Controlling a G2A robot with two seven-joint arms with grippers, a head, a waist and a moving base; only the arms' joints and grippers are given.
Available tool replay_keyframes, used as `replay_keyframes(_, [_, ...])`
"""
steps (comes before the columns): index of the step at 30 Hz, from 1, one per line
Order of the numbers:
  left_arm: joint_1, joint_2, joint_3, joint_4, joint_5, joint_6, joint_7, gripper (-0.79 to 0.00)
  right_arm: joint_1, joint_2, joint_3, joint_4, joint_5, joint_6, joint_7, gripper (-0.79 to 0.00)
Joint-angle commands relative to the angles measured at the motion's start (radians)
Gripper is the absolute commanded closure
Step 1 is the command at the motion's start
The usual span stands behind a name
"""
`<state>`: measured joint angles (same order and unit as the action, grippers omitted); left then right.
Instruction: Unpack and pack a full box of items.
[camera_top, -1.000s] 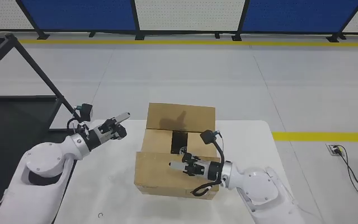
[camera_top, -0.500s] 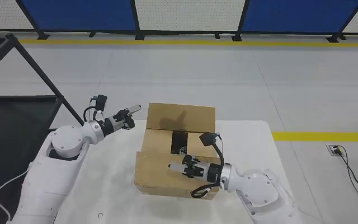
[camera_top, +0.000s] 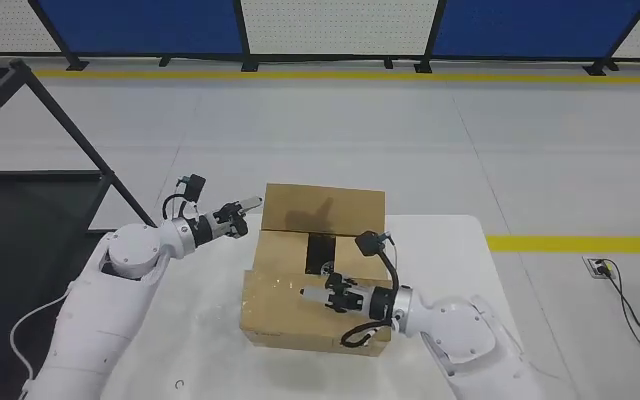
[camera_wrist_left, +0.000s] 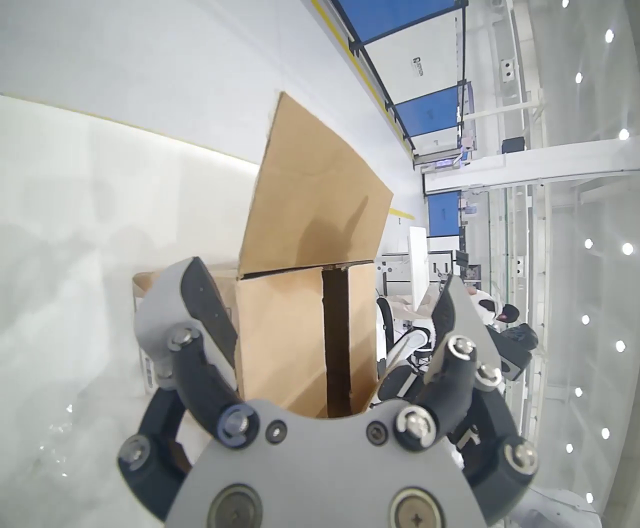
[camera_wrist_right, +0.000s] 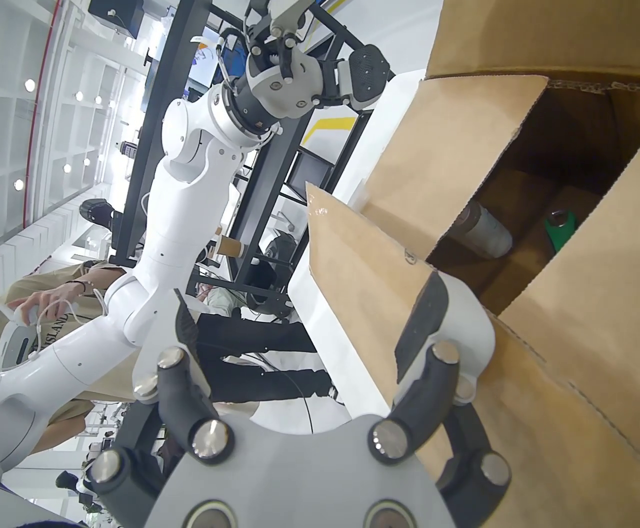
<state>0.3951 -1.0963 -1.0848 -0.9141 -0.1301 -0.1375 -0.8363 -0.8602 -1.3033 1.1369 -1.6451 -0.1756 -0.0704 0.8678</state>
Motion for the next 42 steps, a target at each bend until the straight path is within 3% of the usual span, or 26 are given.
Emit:
replay_keyframes(1, [-0.028, -0.019, 0.043, 0.056, 0.013, -0.044, 0.036, -0.785, -0.005, 0.002, 0.004, -0.003, 0.000, 0.001, -0.005, -0.785])
replay_keyframes(12, [-0.132, -0.121, 0.188, 0.305, 0.024, -0.216, 0.194, -0.785, -0.040, 0.012, 0.017, -0.046, -0.013, 0.021, -0.015, -0.785])
replay_keyframes(21, [-0.174, -0.174, 0.224, 0.429, -0.005, -0.334, 0.178, -0.785, -0.057, 0.020, 0.025, -0.069, -0.018, 0.035, -0.015, -0.785])
replay_keyframes(31, [-0.174, -0.173, 0.195, 0.481, -0.025, -0.500, 0.134, -0.785, -0.045, 0.022, 0.030, -0.051, 0.006, 0.073, -0.052, -0.785])
replay_keyframes(42, [-0.133, -0.145, 0.145, 0.395, -0.016, -0.578, 0.126, -0.785, -0.031, 0.019, 0.024, -0.025, 0.043, 0.129, -0.095, -0.785])
